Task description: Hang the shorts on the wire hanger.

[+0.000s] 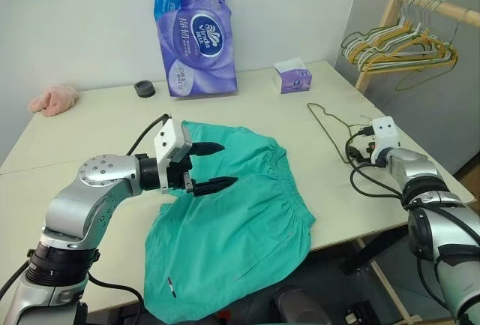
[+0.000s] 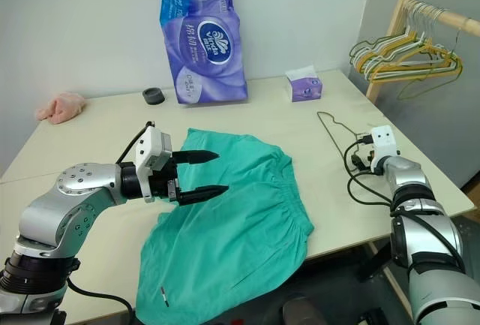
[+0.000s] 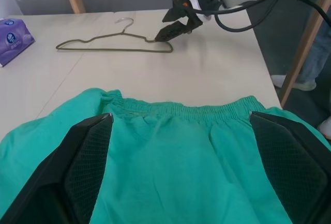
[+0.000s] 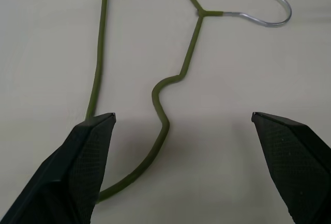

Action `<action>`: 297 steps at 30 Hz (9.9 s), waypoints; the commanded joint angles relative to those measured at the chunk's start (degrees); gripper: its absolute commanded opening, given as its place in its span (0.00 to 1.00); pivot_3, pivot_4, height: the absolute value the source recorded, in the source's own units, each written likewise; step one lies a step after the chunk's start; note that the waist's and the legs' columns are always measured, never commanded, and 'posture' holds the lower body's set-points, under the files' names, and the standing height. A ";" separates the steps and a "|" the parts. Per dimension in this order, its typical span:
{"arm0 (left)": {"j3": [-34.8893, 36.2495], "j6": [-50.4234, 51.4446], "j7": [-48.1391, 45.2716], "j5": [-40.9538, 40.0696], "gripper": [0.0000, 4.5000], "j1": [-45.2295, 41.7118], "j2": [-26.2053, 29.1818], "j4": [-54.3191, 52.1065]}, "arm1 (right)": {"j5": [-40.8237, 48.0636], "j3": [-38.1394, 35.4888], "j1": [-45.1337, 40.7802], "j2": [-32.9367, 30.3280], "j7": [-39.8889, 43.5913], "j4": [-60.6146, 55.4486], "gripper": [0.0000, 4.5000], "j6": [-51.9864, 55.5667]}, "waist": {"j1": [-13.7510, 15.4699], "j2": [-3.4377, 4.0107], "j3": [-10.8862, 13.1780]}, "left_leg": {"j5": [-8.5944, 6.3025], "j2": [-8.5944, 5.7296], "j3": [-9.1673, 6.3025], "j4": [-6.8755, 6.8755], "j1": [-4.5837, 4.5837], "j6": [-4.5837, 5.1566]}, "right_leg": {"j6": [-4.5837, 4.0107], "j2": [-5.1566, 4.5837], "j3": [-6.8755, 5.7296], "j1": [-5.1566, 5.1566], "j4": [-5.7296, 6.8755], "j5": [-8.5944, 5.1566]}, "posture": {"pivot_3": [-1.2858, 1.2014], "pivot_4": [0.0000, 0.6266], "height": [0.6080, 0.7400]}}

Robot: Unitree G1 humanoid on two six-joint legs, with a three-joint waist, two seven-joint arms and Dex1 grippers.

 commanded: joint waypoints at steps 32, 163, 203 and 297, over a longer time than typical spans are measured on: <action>4.54 -6.08 12.23 7.92 1.00 -2.67 -3.59 8.71 | 0.82 -0.35 10.87 2.08 4.85 -29.04 0.01 -1.38 | 0.93 -0.23 -0.30 | 0.00 0.02 -0.26 0.01 -0.02 0.00 | 0.03 -0.12 -0.15 0.02 0.00 0.01 | 0.42 0.05 1.00; -6.99 -8.83 -7.92 20.28 0.16 -0.09 8.30 3.75 | 0.46 31.68 13.01 -10.46 46.79 -80.40 0.00 20.32 | 1.66 0.10 0.40 | -0.01 0.04 -0.42 -0.02 -0.13 -0.01 | 0.22 -0.21 -0.36 -0.14 -0.01 -0.13 | 0.41 0.05 1.00; 10.95 -5.13 -7.59 3.26 0.72 9.48 3.30 10.14 | 25.39 -5.28 48.98 -21.54 32.96 -92.47 0.00 58.36 | -0.56 0.03 0.55 | -0.04 0.08 -0.21 -0.06 -0.08 -0.06 | 0.33 -0.06 -0.16 -0.10 -0.07 -0.31 | 0.37 0.10 1.00; 13.36 -5.22 6.42 1.77 0.99 -1.52 -2.69 16.60 | 36.44 8.11 21.09 -4.24 20.66 -77.64 0.00 56.65 | -1.50 -0.51 0.97 | -0.03 0.07 -0.26 -0.56 -0.40 -0.06 | 0.06 -0.20 -0.25 -0.59 -0.05 -0.12 | 0.39 0.05 1.00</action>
